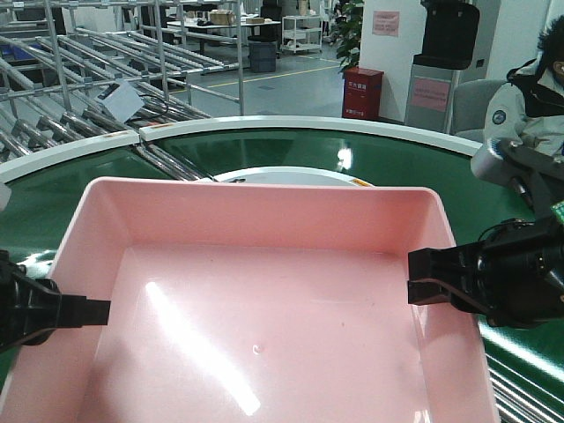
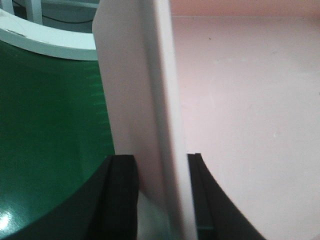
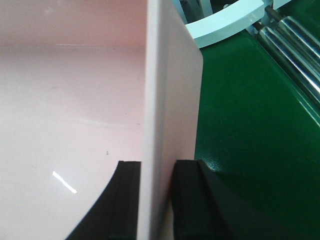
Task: Grab pink bin and stack on right shelf
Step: 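Lift the pink bin off the conveyor with both grippers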
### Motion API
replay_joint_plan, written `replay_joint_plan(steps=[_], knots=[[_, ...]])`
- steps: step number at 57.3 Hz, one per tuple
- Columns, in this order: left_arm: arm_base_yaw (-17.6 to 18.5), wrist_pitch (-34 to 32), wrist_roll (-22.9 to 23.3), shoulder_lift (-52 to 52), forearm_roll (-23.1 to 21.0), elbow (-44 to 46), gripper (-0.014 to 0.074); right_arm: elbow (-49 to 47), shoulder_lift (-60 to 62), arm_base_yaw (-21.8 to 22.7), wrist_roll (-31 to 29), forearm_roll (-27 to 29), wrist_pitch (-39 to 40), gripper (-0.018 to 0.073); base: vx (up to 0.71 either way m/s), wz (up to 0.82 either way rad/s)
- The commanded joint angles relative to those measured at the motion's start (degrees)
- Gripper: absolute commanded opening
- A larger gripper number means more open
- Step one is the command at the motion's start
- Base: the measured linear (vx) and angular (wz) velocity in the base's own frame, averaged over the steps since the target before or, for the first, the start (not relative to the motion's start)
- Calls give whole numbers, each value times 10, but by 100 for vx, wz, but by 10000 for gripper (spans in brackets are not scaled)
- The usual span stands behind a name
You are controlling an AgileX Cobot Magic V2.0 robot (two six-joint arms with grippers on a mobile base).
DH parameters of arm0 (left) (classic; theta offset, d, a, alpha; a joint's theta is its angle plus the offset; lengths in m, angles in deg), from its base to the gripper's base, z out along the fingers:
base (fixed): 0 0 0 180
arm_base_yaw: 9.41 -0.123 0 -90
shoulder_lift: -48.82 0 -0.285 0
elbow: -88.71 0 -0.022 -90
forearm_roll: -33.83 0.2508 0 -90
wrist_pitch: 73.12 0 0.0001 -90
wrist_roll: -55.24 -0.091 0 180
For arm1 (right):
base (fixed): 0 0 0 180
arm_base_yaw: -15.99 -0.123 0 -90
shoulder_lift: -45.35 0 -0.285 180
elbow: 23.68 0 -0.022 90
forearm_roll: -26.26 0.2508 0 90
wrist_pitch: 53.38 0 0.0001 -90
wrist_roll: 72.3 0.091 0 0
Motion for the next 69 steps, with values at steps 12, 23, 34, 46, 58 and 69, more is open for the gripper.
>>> replay_joint_plan(steps=[12, 23, 34, 46, 58, 69], knots=[[4, 25, 1, 15, -36, 16, -8, -23, 22, 2, -3, 29, 65, -9, 0, 0], [4, 40, 0, 15, -36, 16, -8, -23, 22, 2, -3, 29, 63, -9, 0, 0], [4, 40, 0, 15, -36, 16, -8, -23, 22, 2, -3, 29, 63, -9, 0, 0], [4, 40, 0, 15, -36, 16, -8, -23, 22, 2, -3, 29, 63, -9, 0, 0], [4, 40, 0, 15, -36, 16, -8, -23, 22, 2, -3, 29, 63, -9, 0, 0], [4, 40, 0, 15, -36, 16, -8, -23, 22, 2, -3, 29, 63, -9, -2, 1]])
